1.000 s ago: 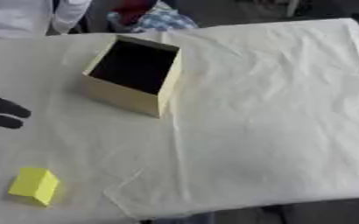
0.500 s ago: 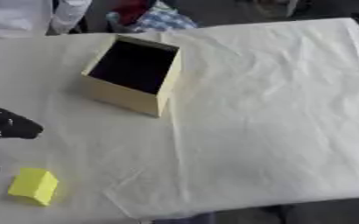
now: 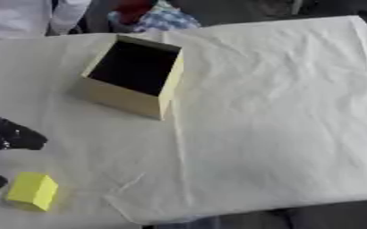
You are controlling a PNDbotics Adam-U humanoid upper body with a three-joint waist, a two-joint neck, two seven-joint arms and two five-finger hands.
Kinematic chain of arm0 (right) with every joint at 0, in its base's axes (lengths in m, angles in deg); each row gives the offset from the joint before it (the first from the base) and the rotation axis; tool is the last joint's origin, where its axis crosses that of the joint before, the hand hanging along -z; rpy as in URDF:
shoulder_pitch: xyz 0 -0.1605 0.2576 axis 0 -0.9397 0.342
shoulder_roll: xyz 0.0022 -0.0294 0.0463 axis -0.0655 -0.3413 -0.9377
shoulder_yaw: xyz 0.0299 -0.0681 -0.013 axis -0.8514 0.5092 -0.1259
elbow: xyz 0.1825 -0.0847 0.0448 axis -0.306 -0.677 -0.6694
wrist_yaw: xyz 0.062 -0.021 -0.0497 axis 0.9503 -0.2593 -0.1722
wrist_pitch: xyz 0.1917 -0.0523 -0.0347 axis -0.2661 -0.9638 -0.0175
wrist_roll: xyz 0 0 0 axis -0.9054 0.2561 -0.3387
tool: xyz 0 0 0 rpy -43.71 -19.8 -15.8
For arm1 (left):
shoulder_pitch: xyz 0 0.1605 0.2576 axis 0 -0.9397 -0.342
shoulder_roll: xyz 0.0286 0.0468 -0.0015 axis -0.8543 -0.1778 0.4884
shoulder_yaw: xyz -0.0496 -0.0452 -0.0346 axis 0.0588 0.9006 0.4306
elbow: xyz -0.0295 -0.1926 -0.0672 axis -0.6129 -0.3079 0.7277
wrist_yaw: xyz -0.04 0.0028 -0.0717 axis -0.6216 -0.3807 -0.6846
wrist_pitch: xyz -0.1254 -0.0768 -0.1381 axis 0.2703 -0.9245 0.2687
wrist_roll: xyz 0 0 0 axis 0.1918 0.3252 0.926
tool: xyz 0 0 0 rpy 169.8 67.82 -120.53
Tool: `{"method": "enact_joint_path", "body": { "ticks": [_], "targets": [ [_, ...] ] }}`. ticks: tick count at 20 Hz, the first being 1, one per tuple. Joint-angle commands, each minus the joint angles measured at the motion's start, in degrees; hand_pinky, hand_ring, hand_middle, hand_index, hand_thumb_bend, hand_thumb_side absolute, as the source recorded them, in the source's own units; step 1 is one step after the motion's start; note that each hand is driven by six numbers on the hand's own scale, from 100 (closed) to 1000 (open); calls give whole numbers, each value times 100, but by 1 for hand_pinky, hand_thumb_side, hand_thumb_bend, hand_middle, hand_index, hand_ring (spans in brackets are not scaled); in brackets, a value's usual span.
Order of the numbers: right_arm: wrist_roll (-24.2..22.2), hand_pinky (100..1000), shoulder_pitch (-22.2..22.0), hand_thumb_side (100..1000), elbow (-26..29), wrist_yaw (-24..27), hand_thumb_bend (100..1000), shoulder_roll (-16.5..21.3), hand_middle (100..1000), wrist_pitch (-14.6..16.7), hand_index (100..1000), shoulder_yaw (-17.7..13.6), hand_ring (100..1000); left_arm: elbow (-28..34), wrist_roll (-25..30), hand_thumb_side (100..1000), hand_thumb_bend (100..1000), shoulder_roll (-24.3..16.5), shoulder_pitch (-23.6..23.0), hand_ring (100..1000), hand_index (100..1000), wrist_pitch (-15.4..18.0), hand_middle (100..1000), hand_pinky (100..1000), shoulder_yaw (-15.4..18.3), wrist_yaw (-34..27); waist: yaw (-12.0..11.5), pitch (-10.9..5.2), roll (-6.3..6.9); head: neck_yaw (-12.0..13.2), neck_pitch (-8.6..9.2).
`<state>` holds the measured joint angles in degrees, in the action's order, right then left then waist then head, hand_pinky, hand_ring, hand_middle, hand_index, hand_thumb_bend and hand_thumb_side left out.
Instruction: Pick up objects on the table and place them in the box.
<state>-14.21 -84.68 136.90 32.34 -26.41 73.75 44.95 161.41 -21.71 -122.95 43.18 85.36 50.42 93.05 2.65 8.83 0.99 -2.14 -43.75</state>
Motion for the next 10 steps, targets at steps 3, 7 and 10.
{"method": "enact_joint_path", "body": {
  "ticks": [3, 7, 10],
  "targets": [
    [-30, 596, 65, 890, 85, 39, 100, 114, 513, 1, 693, -16, 663, 78, -88, 1000, 265, -156, -10, 920, 1000, -280, 913, 893, 19, 319, 6, -37, 9, -12, -37],
    [-42, 596, 73, 892, 85, 46, 100, 109, 513, 7, 693, -10, 662, 78, -211, 1000, 288, -123, -29, 919, 1000, -334, 910, 884, -67, 816, 20, -23, 8, -12, -37],
    [-53, 596, 79, 893, 85, 54, 100, 105, 512, 10, 693, -4, 662, 78, -220, 1000, 281, -93, -42, 918, 998, -362, 906, 885, -123, 1039, 26, -16, 9, -4, -37]
  ]
}}
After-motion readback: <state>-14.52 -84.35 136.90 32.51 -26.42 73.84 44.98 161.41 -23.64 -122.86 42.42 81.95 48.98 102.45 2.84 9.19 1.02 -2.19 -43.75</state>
